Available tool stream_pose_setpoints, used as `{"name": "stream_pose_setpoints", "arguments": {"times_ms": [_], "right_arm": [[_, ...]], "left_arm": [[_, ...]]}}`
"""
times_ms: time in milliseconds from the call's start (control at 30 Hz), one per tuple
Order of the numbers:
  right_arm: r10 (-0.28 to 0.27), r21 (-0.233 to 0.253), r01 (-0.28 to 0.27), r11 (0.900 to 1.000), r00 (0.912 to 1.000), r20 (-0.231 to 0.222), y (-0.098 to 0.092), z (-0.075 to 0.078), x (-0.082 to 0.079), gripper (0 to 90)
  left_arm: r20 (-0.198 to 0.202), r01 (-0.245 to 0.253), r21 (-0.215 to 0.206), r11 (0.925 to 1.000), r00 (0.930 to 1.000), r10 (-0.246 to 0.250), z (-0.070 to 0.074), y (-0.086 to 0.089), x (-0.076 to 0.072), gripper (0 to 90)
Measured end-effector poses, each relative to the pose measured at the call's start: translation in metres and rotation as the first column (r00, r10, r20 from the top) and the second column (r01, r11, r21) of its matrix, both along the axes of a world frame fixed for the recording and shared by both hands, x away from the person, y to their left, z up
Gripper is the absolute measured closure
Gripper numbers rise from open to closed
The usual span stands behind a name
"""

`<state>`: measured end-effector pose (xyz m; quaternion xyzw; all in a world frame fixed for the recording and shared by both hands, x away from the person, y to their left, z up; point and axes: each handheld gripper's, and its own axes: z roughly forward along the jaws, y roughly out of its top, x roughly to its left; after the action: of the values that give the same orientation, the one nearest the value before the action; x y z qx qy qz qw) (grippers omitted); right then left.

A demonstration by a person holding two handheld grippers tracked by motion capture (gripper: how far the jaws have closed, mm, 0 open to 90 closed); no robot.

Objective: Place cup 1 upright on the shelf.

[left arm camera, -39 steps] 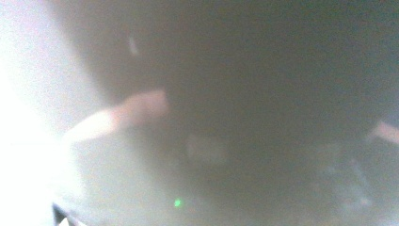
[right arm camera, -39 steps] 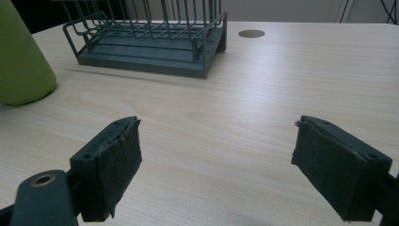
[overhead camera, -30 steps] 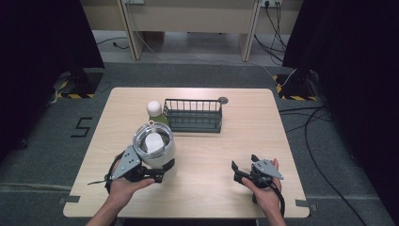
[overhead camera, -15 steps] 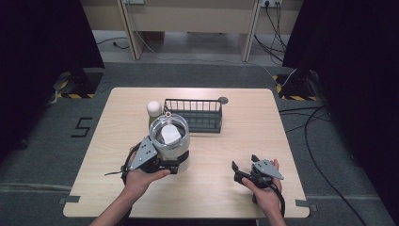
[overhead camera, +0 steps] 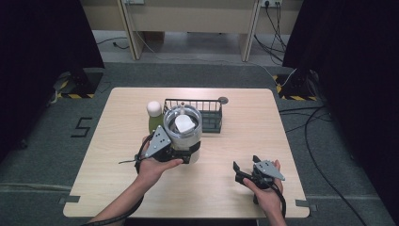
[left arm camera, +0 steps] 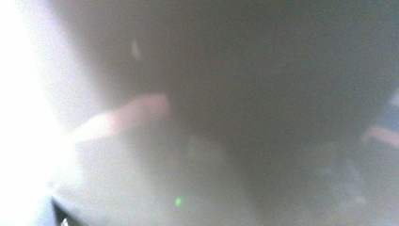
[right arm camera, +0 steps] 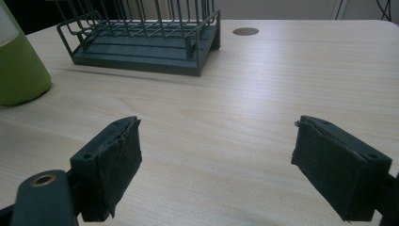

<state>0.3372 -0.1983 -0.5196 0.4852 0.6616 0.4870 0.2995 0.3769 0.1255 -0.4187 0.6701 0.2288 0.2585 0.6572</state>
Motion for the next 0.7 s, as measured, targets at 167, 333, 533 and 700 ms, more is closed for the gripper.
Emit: {"name": "stream_pose_setpoints", "arguments": {"times_ms": [167, 333, 533, 700], "right_arm": [[-0.003, 0.001, 0.003, 1.0, 1.0, 0.0, -0.001, 0.0, 0.0, 15.5], [-0.006, 0.004, 0.006, 1.0, 1.0, -0.001, -0.002, -0.001, -0.001, 15.5], [-0.007, 0.004, 0.007, 1.0, 1.0, -0.001, -0.002, -0.001, 0.0, 15.5], [-0.008, 0.007, 0.008, 1.0, 1.0, -0.002, -0.003, -0.001, 0.0, 15.5]], "left_arm": [[0.0, 0.001, 0.006, 1.0, 1.0, -0.001, 0.002, -0.007, 0.009, 9.1], [-0.002, -0.008, 0.011, 0.9999, 1.0, 0.009, 0.004, -0.014, 0.019, 9.1], [0.0, -0.013, 0.022, 0.9997, 0.9999, 0.013, 0.009, -0.022, 0.032, 9.1], [-0.002, -0.01, 0.019, 0.9998, 0.9999, 0.01, 0.011, -0.029, 0.04, 9.1]]}}
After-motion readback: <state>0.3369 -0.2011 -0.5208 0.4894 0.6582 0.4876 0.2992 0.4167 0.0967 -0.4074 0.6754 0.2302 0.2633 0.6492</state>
